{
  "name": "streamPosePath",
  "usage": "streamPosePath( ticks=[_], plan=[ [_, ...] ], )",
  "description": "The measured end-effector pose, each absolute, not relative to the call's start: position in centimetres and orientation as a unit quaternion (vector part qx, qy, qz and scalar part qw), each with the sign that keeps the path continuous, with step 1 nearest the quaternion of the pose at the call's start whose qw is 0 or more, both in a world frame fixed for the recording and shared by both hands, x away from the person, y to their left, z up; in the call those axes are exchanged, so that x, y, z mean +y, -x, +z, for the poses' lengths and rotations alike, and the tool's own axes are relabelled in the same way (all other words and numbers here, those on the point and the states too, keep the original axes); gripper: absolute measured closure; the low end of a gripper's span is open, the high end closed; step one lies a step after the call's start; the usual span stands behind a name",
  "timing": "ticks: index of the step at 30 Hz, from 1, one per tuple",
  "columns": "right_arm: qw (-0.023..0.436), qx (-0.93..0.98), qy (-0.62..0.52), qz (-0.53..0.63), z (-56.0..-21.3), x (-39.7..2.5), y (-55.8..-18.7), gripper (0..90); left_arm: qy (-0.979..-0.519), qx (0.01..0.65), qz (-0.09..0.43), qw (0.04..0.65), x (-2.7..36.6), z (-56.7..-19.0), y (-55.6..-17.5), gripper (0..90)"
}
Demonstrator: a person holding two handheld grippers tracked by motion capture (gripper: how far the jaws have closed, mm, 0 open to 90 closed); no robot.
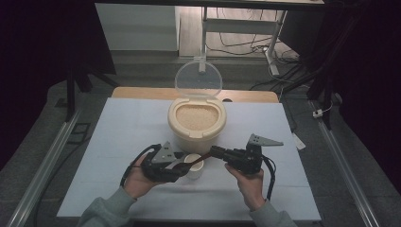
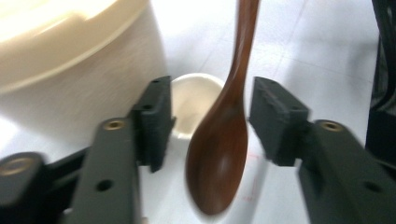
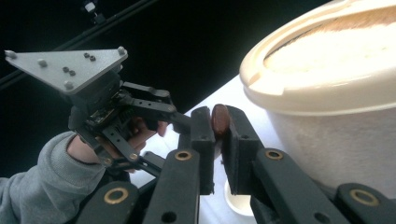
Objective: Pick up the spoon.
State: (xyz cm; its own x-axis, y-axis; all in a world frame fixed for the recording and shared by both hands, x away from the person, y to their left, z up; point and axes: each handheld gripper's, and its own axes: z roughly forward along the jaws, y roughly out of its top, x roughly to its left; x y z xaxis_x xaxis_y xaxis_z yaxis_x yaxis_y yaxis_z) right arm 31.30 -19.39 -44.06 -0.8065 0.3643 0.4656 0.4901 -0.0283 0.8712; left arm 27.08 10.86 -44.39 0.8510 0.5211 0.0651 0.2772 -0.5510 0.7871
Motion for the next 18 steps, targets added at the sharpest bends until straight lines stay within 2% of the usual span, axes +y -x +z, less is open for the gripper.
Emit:
streamPosePath(
  ticks=[3, 8, 13, 18],
  plan=[
    [0.043, -0.688, 0.309, -0.655, -43.8, -19.9, -31.4, 83.3, -0.856, 0.261, 0.143, 0.422, 12.9, -45.0, -26.8, 37.3],
    [0.03, -0.679, 0.311, -0.664, -43.3, -20.8, -31.6, 83.3, -0.84, 0.304, 0.136, 0.429, 16.1, -46.7, -26.0, 33.0],
    [0.02, -0.671, 0.305, -0.675, -42.7, -21.5, -31.6, 83.3, -0.826, 0.346, 0.128, 0.427, 19.0, -48.8, -25.3, 31.1],
    [-0.001, -0.666, 0.304, -0.681, -41.9, -22.3, -31.5, 83.3, -0.814, 0.375, 0.148, 0.418, 21.4, -49.9, -24.7, 29.6]
  ],
)
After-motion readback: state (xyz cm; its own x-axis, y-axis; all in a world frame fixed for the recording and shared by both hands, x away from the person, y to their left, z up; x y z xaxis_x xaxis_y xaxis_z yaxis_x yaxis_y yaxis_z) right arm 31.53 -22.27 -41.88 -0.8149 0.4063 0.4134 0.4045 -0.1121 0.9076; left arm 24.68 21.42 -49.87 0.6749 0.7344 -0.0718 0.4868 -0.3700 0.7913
